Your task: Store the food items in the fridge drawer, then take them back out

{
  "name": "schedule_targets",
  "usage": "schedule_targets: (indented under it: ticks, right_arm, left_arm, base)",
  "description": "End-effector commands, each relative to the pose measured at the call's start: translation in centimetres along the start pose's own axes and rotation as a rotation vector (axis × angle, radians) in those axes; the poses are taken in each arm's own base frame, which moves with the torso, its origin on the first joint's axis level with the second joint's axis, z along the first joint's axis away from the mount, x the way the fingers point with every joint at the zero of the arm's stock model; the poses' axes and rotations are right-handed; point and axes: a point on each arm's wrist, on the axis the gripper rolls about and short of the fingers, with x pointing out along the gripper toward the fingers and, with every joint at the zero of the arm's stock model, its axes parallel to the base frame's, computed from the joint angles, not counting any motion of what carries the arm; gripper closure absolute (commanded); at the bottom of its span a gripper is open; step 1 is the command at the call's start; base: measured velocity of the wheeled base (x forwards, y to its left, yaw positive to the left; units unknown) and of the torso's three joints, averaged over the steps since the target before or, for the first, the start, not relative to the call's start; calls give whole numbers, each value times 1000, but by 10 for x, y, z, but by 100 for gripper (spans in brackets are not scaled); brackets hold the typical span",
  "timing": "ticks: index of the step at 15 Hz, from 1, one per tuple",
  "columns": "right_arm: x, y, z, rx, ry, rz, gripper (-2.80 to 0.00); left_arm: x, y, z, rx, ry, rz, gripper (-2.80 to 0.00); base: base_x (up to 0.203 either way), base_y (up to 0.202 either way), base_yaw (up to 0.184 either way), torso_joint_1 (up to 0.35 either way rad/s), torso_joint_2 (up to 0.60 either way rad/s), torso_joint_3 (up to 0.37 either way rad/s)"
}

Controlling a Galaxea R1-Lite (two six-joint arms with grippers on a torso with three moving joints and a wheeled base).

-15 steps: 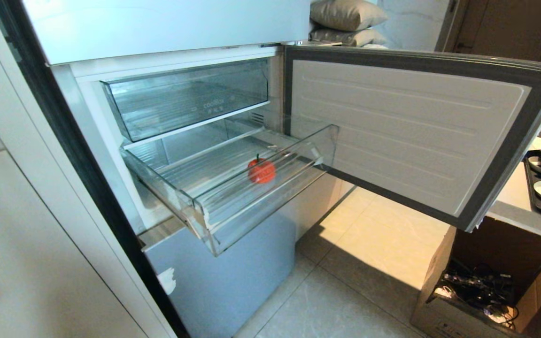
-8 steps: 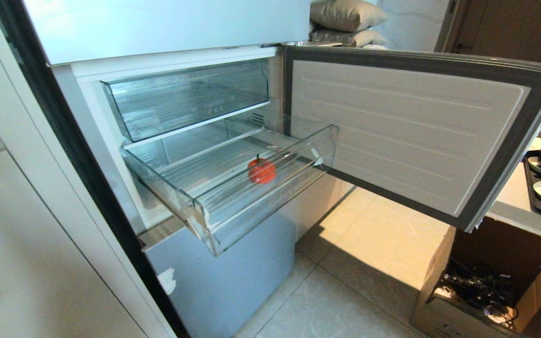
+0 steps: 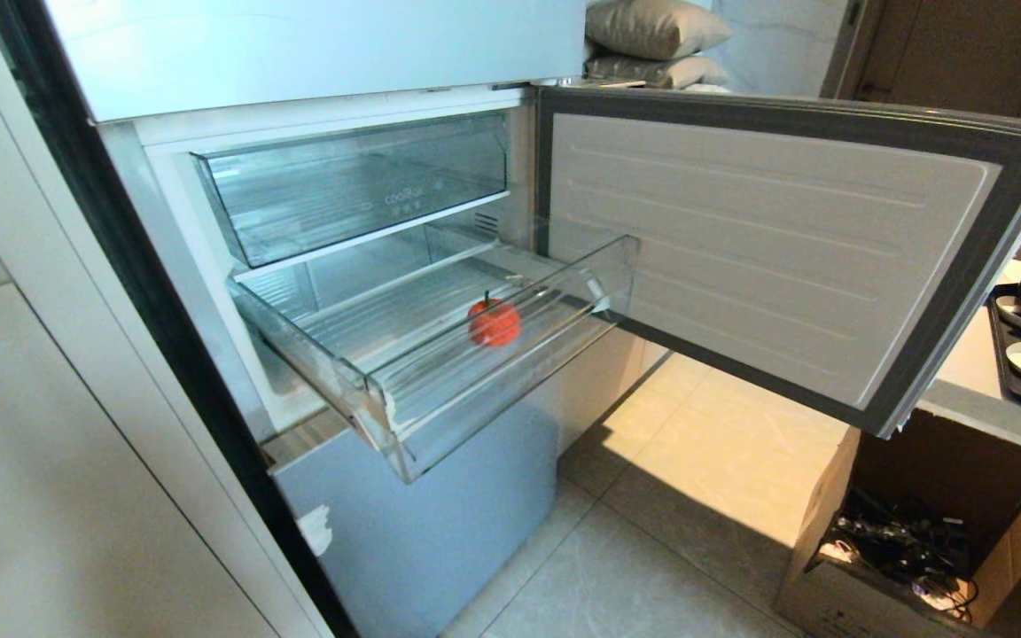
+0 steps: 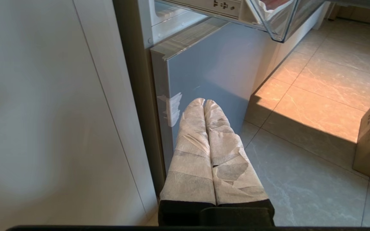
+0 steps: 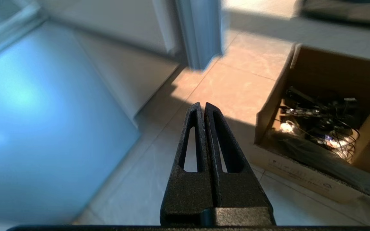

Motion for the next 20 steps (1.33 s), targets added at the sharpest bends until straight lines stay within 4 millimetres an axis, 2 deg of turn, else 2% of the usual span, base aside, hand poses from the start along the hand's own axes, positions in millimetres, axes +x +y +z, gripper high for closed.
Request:
schedule_targets:
  ticks: [1, 2, 4, 6, 10, 13, 14, 18, 20]
  right_arm:
    - [-12, 25, -14, -61, 4, 134, 0]
    - [-22, 37, -19, -95, -7, 191, 0]
    - [-45, 46, -27, -162, -68, 226, 0]
    - [-63, 48, -38, -197, -76, 240, 0]
    - [-95, 40, -74, -213, 1, 186, 0]
    - [-107, 33, -95, -226, 70, 51, 0]
    - [-107, 32, -96, -222, 65, 46, 0]
    - [-121, 30, -100, -220, -121, 88, 0]
    - [-123, 30, -101, -212, -149, 99, 0]
  left_arm:
    - [0, 0, 0, 0, 3, 0, 0]
    - [0, 0, 0, 0, 3, 0, 0]
    - [0, 0, 0, 0, 3, 0, 0]
    - [0, 0, 0, 0, 3, 0, 0]
    - [0, 0, 0, 0, 3, 0, 0]
    - [0, 0, 0, 0, 3, 0, 0]
    - [0, 0, 0, 0, 3, 0, 0]
    - [0, 0, 0, 0, 3, 0, 0]
    - [0, 0, 0, 0, 3, 0, 0]
  base:
    - [0, 0, 0, 0, 0, 0]
    - [0, 0, 0, 0, 0, 0]
    - [0, 0, 0, 0, 0, 0]
    - [0, 0, 0, 0, 0, 0]
    - [0, 0, 0, 0, 0, 0]
    - [0, 0, 0, 0, 0, 0]
    - [0, 0, 0, 0, 0, 0]
    - [0, 0, 0, 0, 0, 0]
    - [0, 0, 0, 0, 0, 0]
